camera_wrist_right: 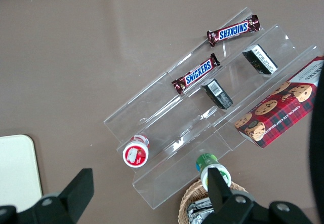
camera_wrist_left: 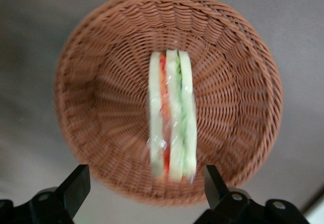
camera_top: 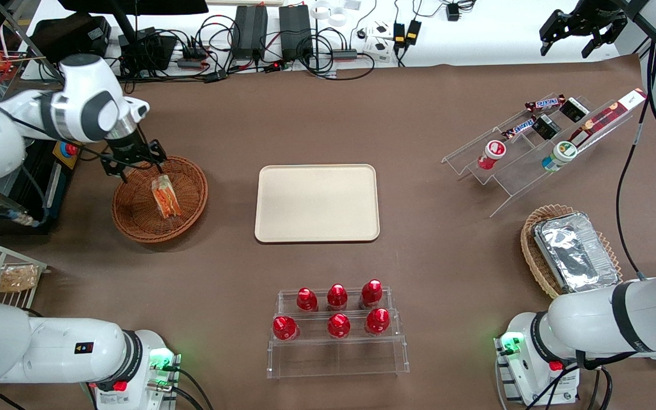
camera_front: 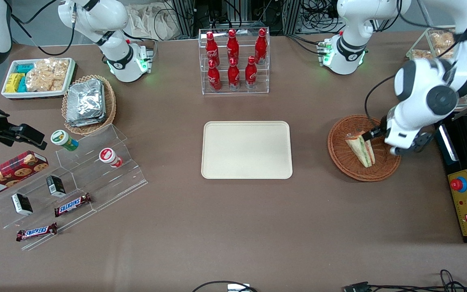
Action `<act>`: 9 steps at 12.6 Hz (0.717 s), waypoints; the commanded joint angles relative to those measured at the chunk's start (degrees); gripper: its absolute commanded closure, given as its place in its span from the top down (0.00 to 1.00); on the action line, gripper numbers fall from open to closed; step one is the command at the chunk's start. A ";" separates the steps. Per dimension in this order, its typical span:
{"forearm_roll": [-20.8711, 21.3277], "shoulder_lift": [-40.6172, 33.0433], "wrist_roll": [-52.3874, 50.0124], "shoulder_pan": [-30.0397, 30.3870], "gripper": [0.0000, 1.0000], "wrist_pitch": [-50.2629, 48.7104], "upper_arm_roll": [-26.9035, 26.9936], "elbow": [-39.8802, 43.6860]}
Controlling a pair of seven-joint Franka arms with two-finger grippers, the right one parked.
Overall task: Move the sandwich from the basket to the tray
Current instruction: 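Lower the open left gripper over the wrapped sandwich in the basket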
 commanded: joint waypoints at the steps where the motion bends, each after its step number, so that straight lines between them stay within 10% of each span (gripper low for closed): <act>1: 0.76 4.72 -2.25 0.11 1.00 6.88 -0.26 -0.74; 7: 0.76 9.83 -3.13 0.11 0.96 12.00 -0.34 -1.01; 8: 0.67 9.92 -3.13 0.03 0.86 12.00 -0.34 -1.01; 9: 0.67 9.92 -3.22 -0.06 0.54 12.09 -0.34 -1.01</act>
